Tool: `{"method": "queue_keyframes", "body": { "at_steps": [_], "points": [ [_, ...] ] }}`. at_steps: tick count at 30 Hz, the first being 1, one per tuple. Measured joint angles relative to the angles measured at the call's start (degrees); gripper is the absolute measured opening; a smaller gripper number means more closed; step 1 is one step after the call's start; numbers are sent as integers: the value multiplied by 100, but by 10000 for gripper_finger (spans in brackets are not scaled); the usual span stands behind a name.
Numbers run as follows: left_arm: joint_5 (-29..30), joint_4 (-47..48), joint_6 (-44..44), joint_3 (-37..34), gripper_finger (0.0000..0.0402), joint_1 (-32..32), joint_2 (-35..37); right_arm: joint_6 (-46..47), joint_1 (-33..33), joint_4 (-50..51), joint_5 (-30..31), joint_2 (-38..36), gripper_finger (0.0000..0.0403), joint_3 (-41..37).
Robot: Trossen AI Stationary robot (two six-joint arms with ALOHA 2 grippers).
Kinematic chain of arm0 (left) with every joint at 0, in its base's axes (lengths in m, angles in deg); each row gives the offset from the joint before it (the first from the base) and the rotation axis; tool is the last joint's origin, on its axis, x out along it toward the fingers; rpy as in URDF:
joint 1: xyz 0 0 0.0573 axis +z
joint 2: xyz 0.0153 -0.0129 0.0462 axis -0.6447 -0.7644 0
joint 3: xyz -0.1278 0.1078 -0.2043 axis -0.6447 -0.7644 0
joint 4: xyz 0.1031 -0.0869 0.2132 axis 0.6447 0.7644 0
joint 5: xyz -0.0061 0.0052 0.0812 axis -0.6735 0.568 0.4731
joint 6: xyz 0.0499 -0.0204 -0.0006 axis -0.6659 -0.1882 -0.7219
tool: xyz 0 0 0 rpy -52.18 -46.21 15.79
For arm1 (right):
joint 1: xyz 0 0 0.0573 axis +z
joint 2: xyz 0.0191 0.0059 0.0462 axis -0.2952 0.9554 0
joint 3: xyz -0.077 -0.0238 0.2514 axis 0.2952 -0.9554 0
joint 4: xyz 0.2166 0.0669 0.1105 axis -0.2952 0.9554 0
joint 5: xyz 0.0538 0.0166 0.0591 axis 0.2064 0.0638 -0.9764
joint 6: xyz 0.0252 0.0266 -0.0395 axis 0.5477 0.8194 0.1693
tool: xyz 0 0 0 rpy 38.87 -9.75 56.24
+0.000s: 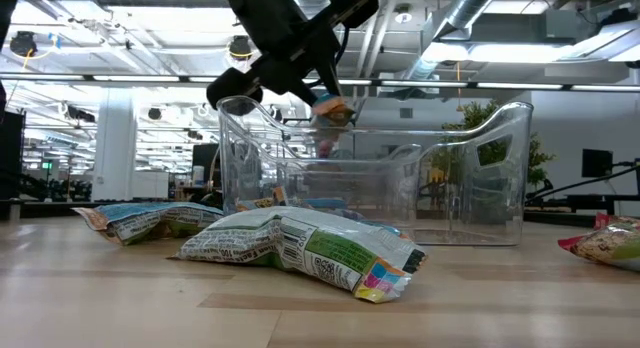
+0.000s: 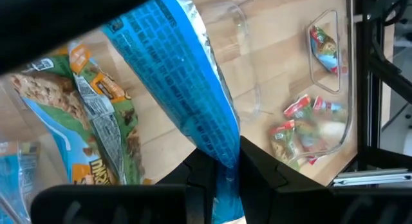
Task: Pick and place Granola Bars by type
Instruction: Put the yellow granola bar into the bottom transparent bin
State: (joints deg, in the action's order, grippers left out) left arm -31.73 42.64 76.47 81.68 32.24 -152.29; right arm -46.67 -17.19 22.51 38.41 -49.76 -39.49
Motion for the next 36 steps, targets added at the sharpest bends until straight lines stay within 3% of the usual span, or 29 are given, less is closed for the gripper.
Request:
{"method": "queue_keyframes", "body": {
  "at_steps": [10, 21, 36],
  "points": [
    [-7, 127, 559, -2, 44, -2, -48, 0, -1, 0, 1, -2, 0, 0],
    [-465, 208, 604, -11, 47, 2, -254, 0, 1, -1, -1, 0, 0, 0],
    [-446, 144, 640, -11, 144, 4, -260, 2, 1, 0, 0, 1, 0, 0]
  ]
}}
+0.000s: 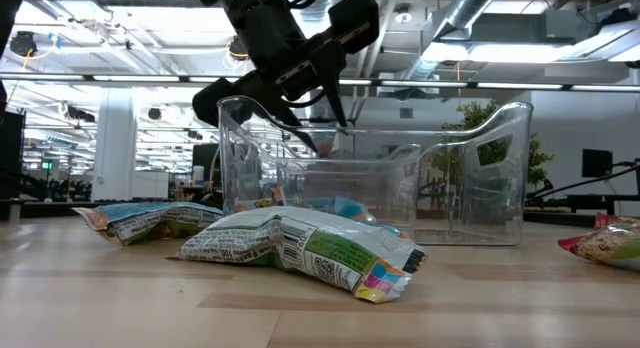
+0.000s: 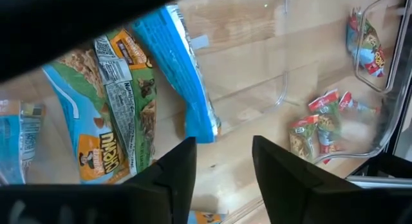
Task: Pick and place Granola Bars by type
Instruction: Put the yellow granola bar into the bottom transparent bin
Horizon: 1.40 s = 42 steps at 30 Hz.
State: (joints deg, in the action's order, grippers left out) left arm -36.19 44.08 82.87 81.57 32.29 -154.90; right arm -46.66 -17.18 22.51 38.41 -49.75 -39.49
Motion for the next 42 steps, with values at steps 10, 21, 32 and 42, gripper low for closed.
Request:
{"method": "queue_keyframes", "body": {
  "at_steps": [10, 21, 32, 42],
  "points": [
    [39, -12, 32, 0, 149, 0, -2, 0, 0, 0, -2, 0, 0, 0],
    [-185, -59, -336, 2, 149, 0, -4, -2, -1, 0, 0, 0, 0, 0],
    [115, 145, -264, 50, 99, -32, 345, 0, -1, 0, 0, 0, 0, 0],
    [676, 1297, -409, 50, 73, -116, 1177, -2, 0, -1, -1, -2, 0, 0]
  ]
}}
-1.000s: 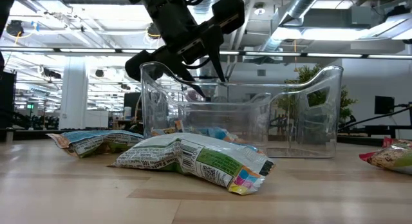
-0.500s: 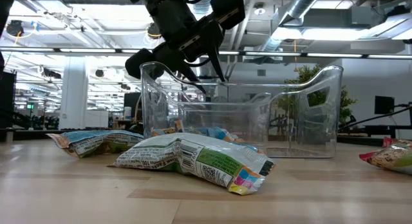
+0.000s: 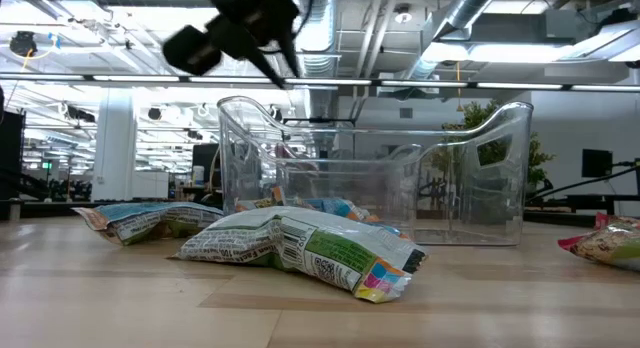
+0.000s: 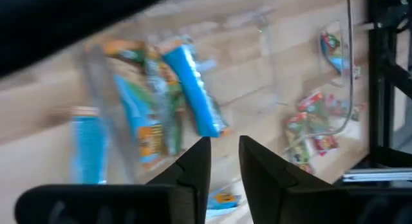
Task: Pick and place Granola Bars by type
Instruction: Put the yellow granola bar into the bottom transparent bin
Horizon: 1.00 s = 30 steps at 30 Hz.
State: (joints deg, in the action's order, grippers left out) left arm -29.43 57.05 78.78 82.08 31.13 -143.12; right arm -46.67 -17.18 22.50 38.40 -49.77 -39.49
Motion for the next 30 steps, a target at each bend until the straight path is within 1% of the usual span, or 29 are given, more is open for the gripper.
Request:
{"method": "queue_keyframes", "body": {
  "at_steps": [4, 8, 11, 15, 17, 19, 21, 24, 28, 30],
  "points": [
    [289, 764, -17, 0, 67, -2, 384, 2, 0, 1, -1, 0, 0, 0],
    [698, 1485, -42, 0, 63, -2, 748, 2, -1, 1, 0, 0, 0, 0],
    [939, 1982, -222, 0, 62, -11, 976, 2, 0, 1, -1, 0, 0, 0],
    [1051, 2533, -881, 0, 61, -69, 1128, -1, 0, 1, 0, 0, 0, 0],
    [1127, 2836, -1549, 0, 61, -70, 1150, 2, -1, 1, -1, 0, 0, 0],
    [1117, 3107, -2420, 0, 61, -70, 1148, 0, -2, 1, -1, 0, 0, 0],
    [946, 3292, -2986, 0, 61, -63, 1148, 2, -1, 1, 0, 0, 0, 0],
    [655, 3336, -3510, -1, 61, -70, 1144, 1, -1, 1, 0, 0, 0, 0],
    [624, 3326, -4017, -2, 61, -70, 1144, 1, -2, 1, -1, 0, 0, 0],
    [586, 3298, -4048, -2, 61, -63, 1144, 1, 0, 1, -1, 0, 0, 0]
  ]
}}
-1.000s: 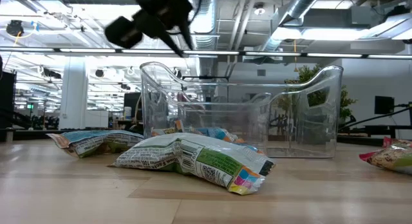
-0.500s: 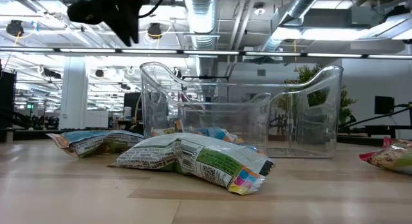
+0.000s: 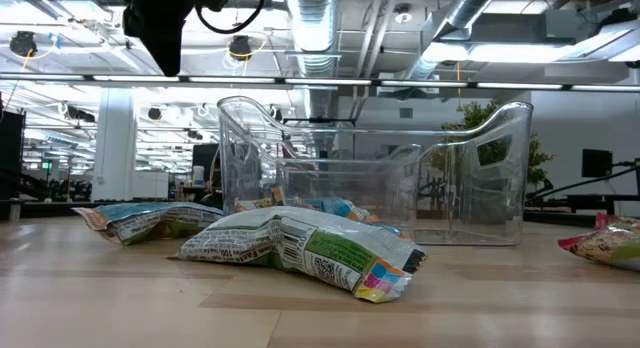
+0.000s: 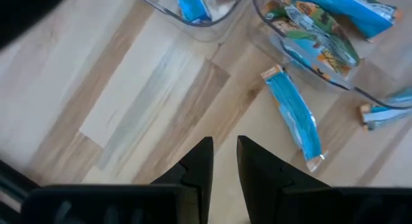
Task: Pick and place Granola Bars by type
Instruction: Put the yellow granola bar into the bottom transparent bin
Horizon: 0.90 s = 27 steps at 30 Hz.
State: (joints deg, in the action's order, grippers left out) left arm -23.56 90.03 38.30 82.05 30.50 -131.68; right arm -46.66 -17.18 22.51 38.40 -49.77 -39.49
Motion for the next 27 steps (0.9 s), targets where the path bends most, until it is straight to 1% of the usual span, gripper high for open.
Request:
{"method": "queue_keyframes", "body": {
  "at_steps": [4, 8, 14, 20, 24, 27],
  "points": [
    [-47, -53, 62, 0, 61, -1, 0, 0, 0, 0, 0, 0, 0, 0],
    [-1, -387, -9, -2, 61, 4, -2, 0, -1, 0, 1, 0, 0, 0],
    [-79, -758, 507, -2, 61, -43, -70, 0, -2, 0, 0, 0, 0, 0],
    [-26, -888, 702, -18, 61, -330, -197, -2, 0, 2, 0, 2, 0, 0],
    [-151, -824, 995, -151, 61, -522, -289, 0, 0, -1, 0, 2, 0, 0],
    [-231, -1008, 1056, -236, 61, -691, -307, 0, 0, -2, 0, 2, 0, 0]
  ]
}}
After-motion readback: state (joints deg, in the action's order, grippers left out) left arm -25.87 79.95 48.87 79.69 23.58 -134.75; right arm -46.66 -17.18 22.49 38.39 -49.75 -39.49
